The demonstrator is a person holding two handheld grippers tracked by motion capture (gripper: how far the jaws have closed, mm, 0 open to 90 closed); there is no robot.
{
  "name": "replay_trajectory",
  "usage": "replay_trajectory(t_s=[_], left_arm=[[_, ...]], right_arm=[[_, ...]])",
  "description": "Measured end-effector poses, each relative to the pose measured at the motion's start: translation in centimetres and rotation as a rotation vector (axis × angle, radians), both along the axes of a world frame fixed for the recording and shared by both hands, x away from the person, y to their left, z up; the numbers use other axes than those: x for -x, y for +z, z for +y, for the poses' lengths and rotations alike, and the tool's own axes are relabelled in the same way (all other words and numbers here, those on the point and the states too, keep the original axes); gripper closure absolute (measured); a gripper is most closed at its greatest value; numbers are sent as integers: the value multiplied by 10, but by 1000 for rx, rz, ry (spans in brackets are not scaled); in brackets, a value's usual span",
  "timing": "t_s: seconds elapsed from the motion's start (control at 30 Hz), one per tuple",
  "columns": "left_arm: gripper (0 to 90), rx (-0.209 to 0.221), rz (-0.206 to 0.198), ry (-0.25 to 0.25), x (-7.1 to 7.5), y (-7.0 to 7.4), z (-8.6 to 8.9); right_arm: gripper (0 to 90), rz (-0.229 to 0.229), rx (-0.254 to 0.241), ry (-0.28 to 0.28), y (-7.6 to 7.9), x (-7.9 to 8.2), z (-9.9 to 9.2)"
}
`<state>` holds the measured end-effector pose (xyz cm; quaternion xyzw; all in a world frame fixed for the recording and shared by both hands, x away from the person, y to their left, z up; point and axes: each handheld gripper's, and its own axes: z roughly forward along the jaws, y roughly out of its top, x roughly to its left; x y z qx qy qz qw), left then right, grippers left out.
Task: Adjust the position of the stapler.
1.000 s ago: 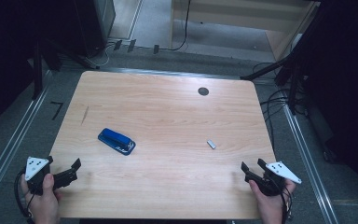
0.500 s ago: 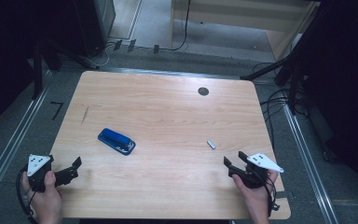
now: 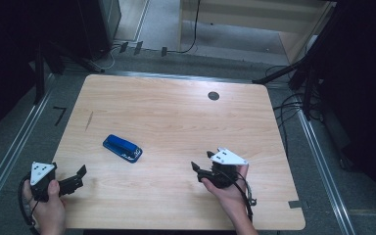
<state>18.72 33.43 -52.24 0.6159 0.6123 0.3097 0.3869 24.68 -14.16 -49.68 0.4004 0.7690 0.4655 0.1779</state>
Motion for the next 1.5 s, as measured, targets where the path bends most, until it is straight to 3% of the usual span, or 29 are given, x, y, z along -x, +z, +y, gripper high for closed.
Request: replay_trajectory(t_s=[0.47, 0.77, 1.03, 1.5], left_arm=[[0, 1, -4, 1, -1, 0, 0], [0, -27, 1, -9, -1, 0, -2], [0, -27, 3, -8, -1, 0, -3], [0, -30, 0, -12, -1, 0, -3]], right_arm=[[322, 14, -13, 148, 9, -24, 81], [324, 36, 9, 205, 0, -37, 113], [326, 62, 34, 257, -12, -42, 143], [367, 71, 33, 291, -15, -54, 181]])
